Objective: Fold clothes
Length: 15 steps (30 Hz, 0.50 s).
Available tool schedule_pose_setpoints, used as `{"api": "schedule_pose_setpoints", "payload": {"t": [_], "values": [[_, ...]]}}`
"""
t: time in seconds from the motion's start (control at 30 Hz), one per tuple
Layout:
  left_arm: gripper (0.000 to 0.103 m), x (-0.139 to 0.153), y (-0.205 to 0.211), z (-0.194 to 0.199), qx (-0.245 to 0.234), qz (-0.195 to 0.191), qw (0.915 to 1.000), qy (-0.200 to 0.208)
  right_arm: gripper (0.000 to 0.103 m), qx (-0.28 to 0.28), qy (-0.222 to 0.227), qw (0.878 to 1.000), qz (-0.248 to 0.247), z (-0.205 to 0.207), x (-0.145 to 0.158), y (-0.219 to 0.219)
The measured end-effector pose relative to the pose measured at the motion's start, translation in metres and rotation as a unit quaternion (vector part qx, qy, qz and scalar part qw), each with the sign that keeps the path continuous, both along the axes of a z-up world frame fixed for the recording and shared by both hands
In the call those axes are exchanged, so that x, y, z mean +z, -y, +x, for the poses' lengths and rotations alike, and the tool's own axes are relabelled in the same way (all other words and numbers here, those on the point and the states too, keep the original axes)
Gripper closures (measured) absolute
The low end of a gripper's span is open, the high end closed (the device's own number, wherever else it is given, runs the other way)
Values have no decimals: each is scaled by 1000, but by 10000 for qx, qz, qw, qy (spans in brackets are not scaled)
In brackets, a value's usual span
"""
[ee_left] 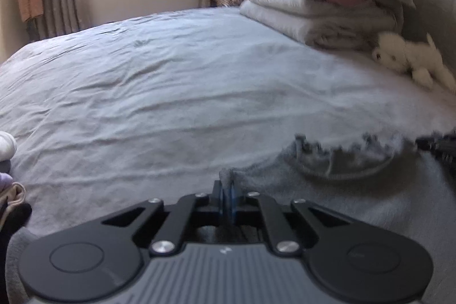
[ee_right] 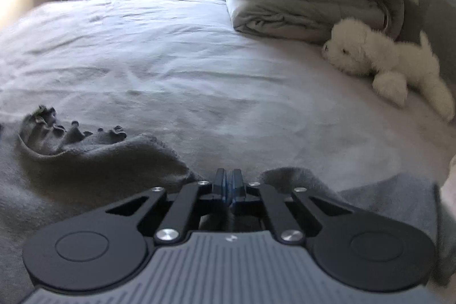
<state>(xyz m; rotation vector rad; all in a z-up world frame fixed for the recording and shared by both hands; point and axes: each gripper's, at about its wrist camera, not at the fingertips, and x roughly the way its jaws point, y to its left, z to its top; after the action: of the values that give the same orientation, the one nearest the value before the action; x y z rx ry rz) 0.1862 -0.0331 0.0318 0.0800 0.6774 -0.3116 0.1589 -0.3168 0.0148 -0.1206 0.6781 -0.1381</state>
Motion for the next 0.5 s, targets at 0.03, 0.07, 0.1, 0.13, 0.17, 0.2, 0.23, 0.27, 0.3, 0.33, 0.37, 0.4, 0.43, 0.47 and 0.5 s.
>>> {"api": "schedule_pose_setpoints", "payload": {"t": [0.03,0.07,0.1,0.13,0.17,0.2,0.23,0.27,0.3,0.33,0.37,0.4,0.43,0.47,0.5], "values": [[98,3,-2,0,35,-98,9999,17,101,-35,78,9999,-128,0,1,-3],[98,4,-3,1,50,-146,9999,24,101,-75,167,9995,-252,-1,3,-5],[98,3,-2,1,44,-127,9999,17,101,-115,256,9989,-377,-1,5,-8],[98,2,-1,2,38,-108,9999,10,101,-132,310,9986,-411,-2,6,-10],[98,1,-1,2,42,-107,9999,-7,101,-143,356,9984,-422,-2,7,-11],[98,0,-2,3,67,-142,9999,-45,101,-132,348,9983,-445,-3,6,-13],[98,-1,-3,5,91,-176,9998,-83,101,-114,326,9983,-472,-3,5,-14],[98,-2,-4,6,115,-210,9996,-121,101,-103,285,9982,-522,-3,3,-15],[98,-3,-5,7,139,-256,9995,-146,100,-101,241,9980,-577,-3,0,-16],[98,-1,-6,7,158,-315,9993,-129,100,-106,191,9979,-606,-1,-2,-15],[98,0,-7,6,175,-352,9992,-82,100,-120,152,9980,-606,1,-3,-14],[97,2,-8,6,187,-386,9991,-42,100,-141,150,9981,-573,3,-2,-11],[97,3,-8,5,186,-409,9990,-23,100,-164,158,9983,-534,5,0,-8],[96,4,-9,6,178,-429,9989,-20,100,-204,202,9983,-514,6,3,-6],[93,5,-9,6,174,-431,9989,-16,100,-275,275,9978,-528,6,6,-5]]}}
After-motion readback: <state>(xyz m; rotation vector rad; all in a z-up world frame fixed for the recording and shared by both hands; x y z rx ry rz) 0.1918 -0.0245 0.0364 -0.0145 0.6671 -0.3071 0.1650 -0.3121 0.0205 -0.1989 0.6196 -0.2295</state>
